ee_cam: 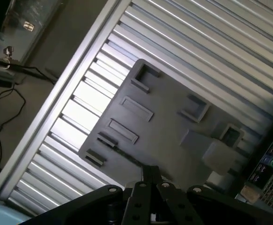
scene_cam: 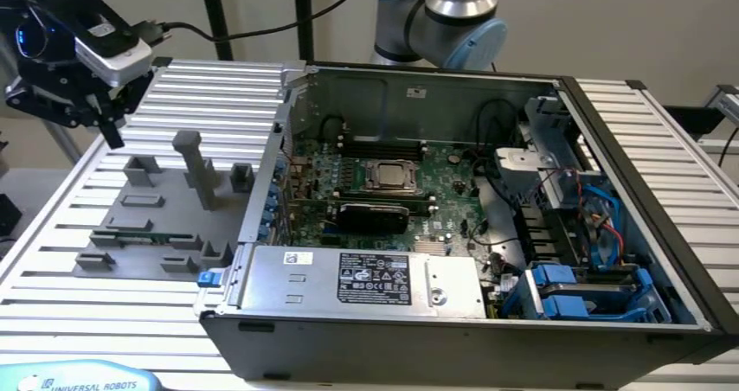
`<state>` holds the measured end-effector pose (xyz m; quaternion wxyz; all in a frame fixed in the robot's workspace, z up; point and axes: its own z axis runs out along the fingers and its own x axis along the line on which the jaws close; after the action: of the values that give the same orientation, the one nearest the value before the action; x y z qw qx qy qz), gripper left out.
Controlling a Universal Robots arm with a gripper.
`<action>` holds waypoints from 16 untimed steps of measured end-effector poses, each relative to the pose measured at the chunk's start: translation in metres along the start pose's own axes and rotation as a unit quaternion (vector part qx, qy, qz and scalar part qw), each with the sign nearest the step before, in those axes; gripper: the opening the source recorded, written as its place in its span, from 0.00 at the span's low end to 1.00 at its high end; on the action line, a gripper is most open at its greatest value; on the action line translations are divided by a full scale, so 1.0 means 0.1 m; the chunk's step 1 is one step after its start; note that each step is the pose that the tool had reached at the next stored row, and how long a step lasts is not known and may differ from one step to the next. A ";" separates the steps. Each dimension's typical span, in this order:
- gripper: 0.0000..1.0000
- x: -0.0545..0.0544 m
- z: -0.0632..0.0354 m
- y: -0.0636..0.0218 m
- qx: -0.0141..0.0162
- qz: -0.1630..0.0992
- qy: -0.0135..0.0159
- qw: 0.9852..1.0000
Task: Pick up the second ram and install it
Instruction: 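Pick up the second ram and move it above second insertion slot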
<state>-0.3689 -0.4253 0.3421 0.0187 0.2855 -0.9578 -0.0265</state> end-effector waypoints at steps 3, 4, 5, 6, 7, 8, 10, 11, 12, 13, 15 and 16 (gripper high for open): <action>0.11 0.00 0.013 0.000 0.001 -0.027 0.002 1.000; 0.11 0.00 0.018 -0.001 0.001 -0.036 0.002 0.999; 0.11 0.00 0.023 -0.001 0.001 -0.045 0.003 0.999; 0.11 0.00 0.027 -0.001 0.001 -0.054 0.003 0.999; 0.11 0.00 0.031 -0.002 0.001 -0.064 0.004 0.998; 0.11 0.00 0.036 -0.002 0.002 -0.073 0.004 0.997; 0.11 0.00 0.045 -0.003 0.002 -0.091 0.006 0.996; 0.11 0.00 0.049 -0.003 0.002 -0.100 0.006 0.995; 0.11 0.00 0.054 -0.003 0.002 -0.109 0.007 0.994; 0.11 0.00 0.058 -0.004 0.002 -0.118 0.007 0.993; 0.11 0.00 0.067 -0.004 0.003 -0.136 0.008 0.991; 0.11 0.00 0.072 -0.004 0.003 -0.145 0.009 0.989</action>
<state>-0.3689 -0.4253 0.3349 0.0223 0.4214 -0.9063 -0.0235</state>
